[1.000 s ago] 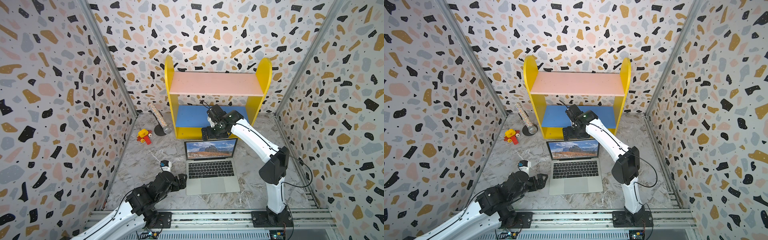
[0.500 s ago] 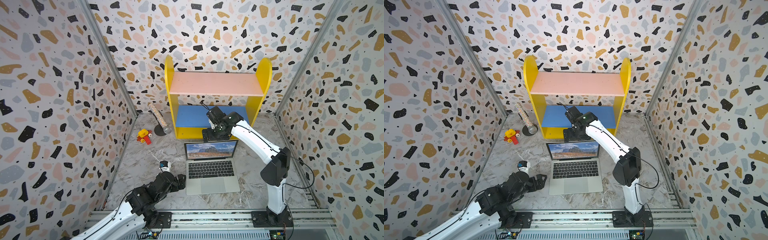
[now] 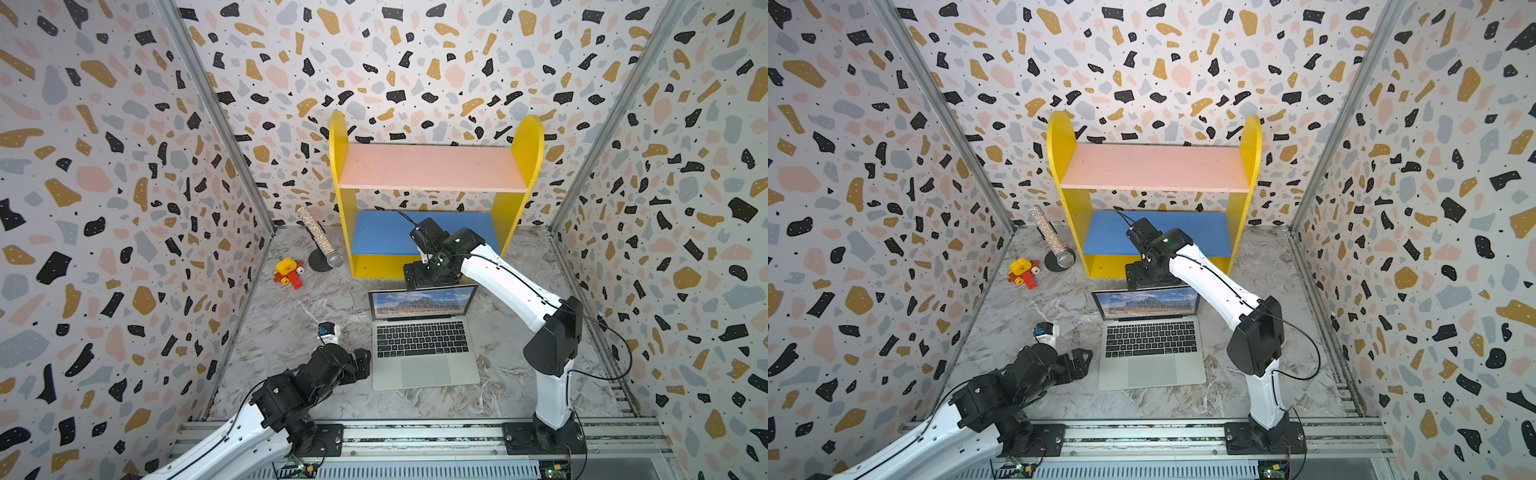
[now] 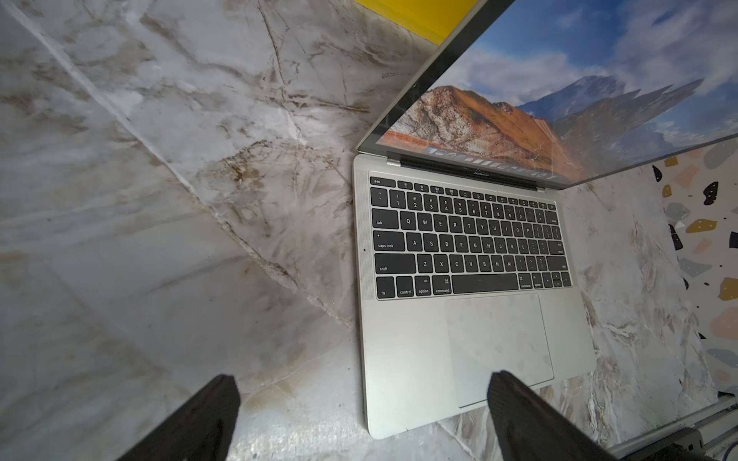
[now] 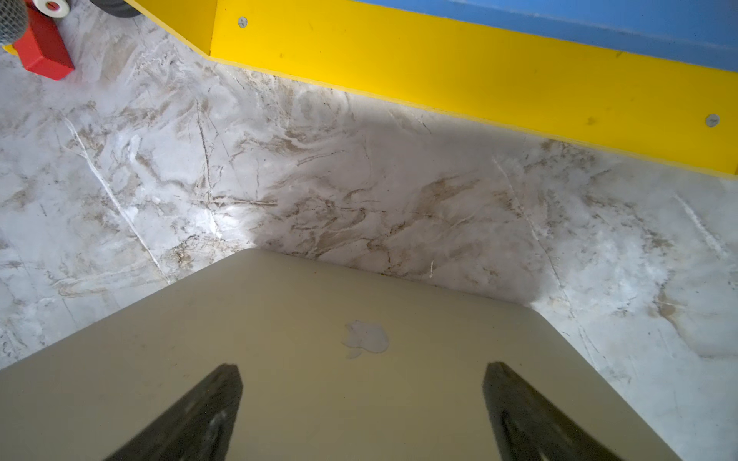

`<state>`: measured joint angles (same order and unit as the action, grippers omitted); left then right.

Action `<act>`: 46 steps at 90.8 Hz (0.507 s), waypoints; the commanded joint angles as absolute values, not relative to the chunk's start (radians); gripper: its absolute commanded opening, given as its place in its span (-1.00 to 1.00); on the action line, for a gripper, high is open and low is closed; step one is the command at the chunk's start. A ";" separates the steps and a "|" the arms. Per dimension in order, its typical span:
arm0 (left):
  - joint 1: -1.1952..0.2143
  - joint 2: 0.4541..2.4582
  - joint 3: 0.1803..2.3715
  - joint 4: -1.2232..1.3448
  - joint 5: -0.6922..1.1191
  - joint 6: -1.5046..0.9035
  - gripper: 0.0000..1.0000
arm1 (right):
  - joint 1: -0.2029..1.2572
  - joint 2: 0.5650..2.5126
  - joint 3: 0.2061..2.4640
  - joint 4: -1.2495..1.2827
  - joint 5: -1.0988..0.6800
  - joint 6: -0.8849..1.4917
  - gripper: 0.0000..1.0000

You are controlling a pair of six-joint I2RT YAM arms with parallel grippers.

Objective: Close the laptop lid and set it aside
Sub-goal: Close the lid of the laptop.

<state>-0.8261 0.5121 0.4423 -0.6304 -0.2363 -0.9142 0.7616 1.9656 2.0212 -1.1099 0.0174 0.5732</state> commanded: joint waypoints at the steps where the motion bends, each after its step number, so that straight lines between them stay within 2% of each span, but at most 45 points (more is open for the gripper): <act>1: -0.830 0.503 0.476 -0.635 -0.257 -0.926 1.00 | 0.787 1.919 1.998 -1.214 0.028 0.571 0.99; 46: -0.830 0.501 0.476 -0.639 -0.255 -0.932 0.99 | 0.811 1.880 1.950 -1.212 0.052 0.587 1.00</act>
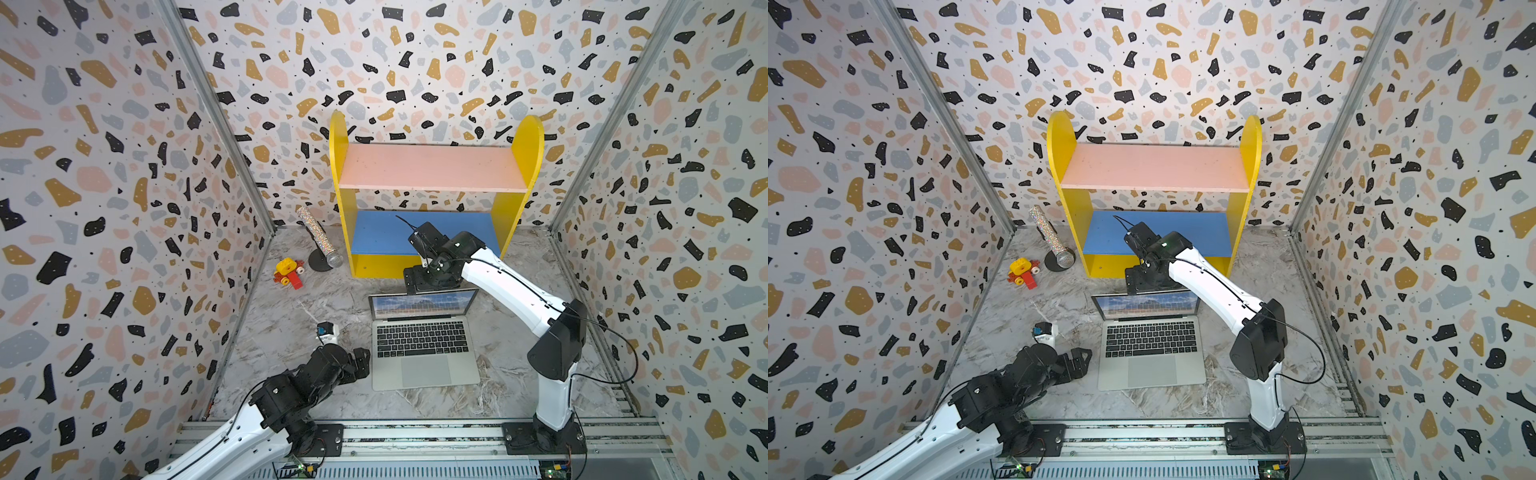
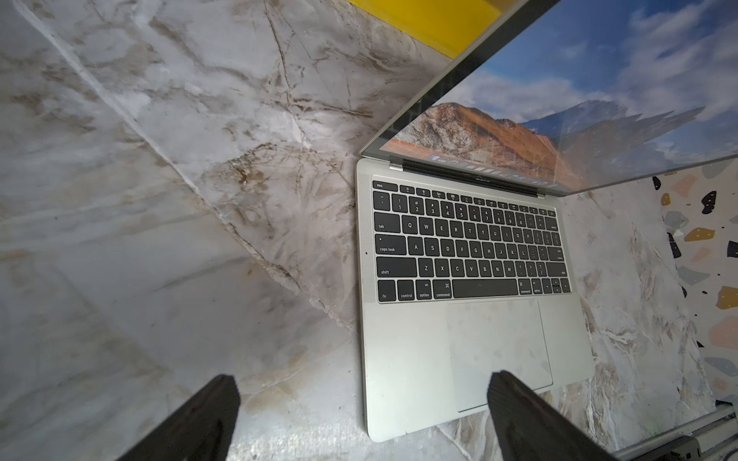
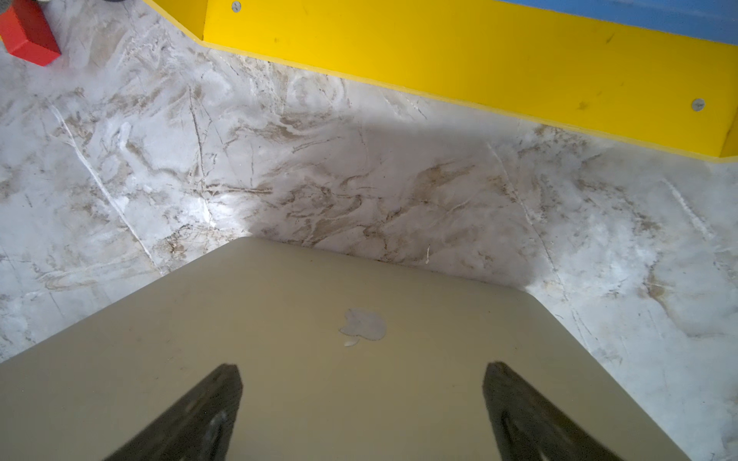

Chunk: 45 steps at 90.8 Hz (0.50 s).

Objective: Close the laptop lid and set it aside
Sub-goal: Close the lid of the laptop.

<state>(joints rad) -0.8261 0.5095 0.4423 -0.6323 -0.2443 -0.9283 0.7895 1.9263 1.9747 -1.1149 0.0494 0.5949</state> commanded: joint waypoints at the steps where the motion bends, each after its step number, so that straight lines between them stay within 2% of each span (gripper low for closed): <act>1: -0.830 0.500 0.476 -0.639 -0.255 -0.933 0.99 | 0.811 1.880 1.948 -1.212 0.052 0.587 1.00; 45: -0.830 0.500 0.472 -0.634 -0.252 -0.934 0.99 | 0.827 1.829 1.868 -1.187 0.046 0.607 1.00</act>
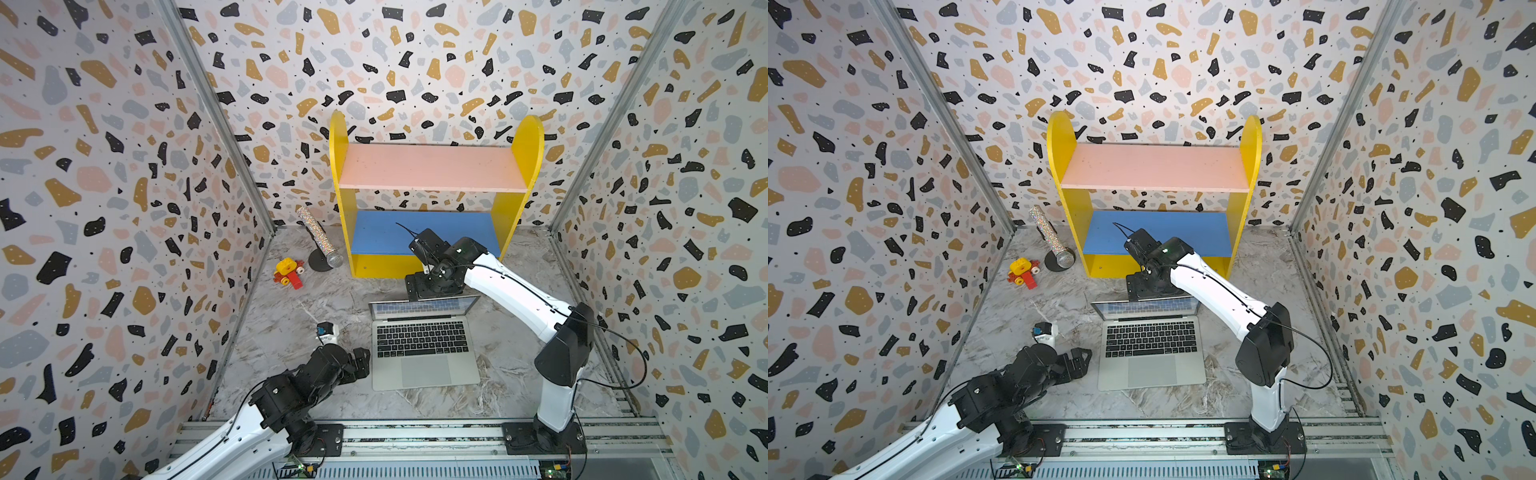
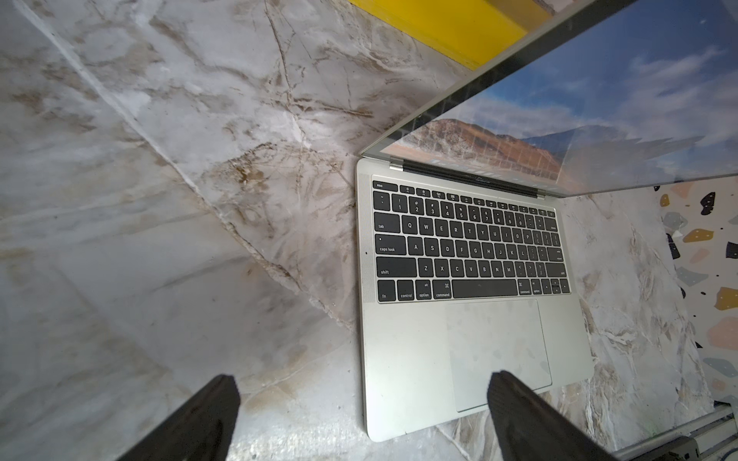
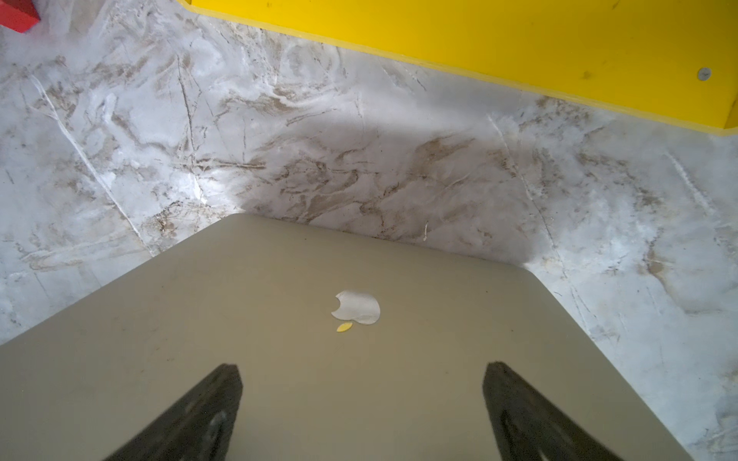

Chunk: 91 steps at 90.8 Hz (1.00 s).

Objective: Close the laptop lid and set it aside
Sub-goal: Close the lid of the laptop.

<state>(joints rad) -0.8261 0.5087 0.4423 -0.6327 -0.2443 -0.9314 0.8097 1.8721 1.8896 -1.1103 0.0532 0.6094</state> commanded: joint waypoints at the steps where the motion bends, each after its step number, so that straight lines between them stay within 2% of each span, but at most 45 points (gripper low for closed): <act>1: -0.830 0.500 0.472 -0.636 -0.252 -0.934 0.99 | 0.827 1.828 1.867 -1.185 0.046 0.609 1.00; 91: -0.830 0.497 0.466 -0.625 -0.253 -0.946 0.99 | 0.849 1.744 1.696 -1.109 0.005 0.659 0.99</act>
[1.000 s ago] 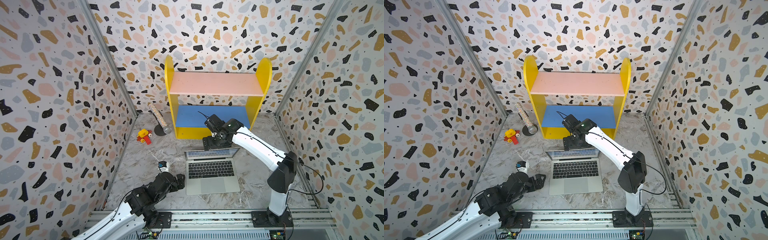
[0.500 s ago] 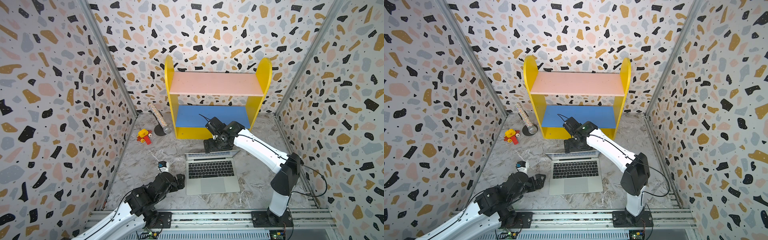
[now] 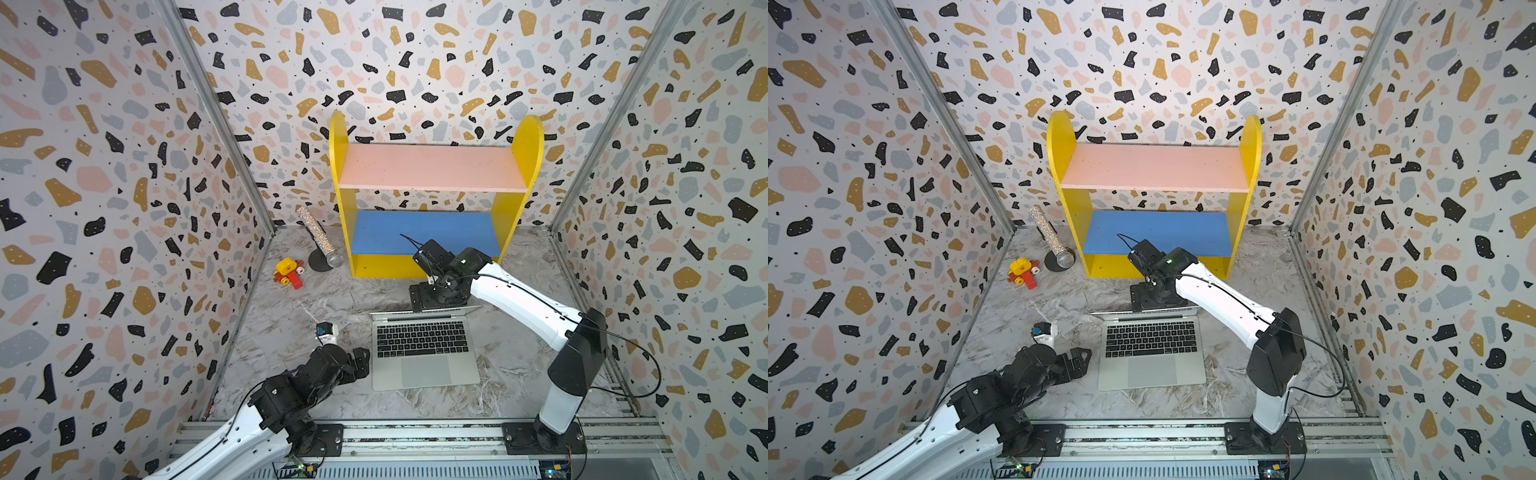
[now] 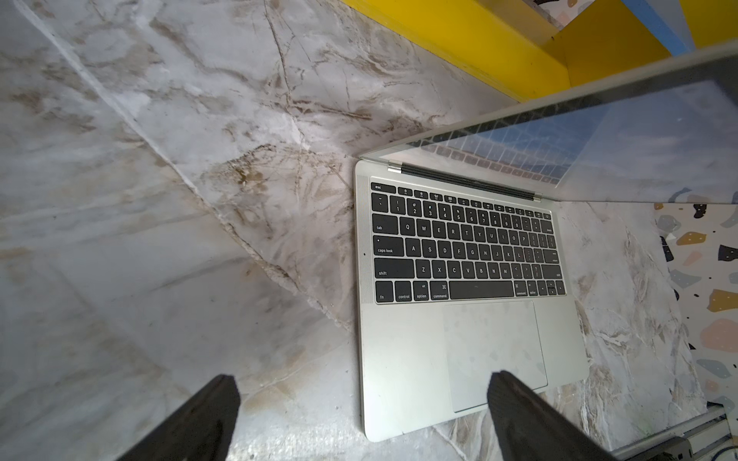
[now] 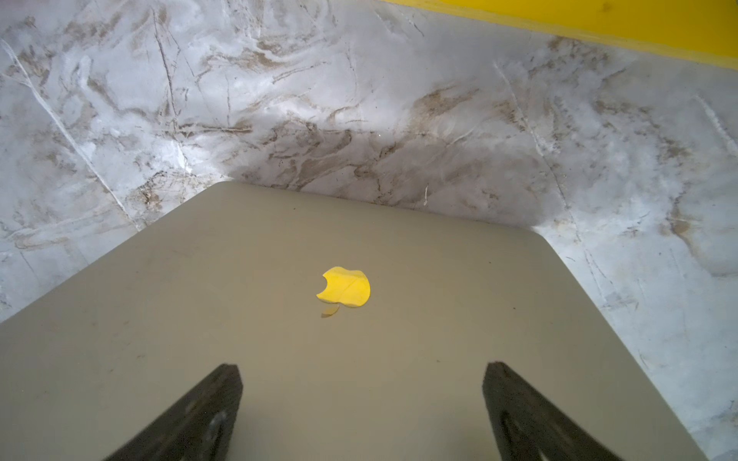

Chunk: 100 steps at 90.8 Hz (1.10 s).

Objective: Close the laptop lid and set it aside
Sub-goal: Close the lid of the laptop.

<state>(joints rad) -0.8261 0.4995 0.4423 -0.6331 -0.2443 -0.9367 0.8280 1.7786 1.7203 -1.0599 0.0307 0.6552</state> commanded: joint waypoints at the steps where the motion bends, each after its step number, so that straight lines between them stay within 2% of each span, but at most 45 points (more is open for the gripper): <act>1: -0.830 0.498 0.466 -0.624 -0.253 -0.946 0.99 | 0.850 1.743 1.694 -1.108 0.004 0.659 0.99; 100: -0.830 0.500 0.469 -0.626 -0.250 -0.937 0.99 | 0.903 1.705 1.595 -1.077 0.002 0.696 0.99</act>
<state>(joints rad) -0.8261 0.5060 0.4423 -0.6315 -0.2440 -0.9394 0.8814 1.7485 1.6188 -1.0206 0.0193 0.6949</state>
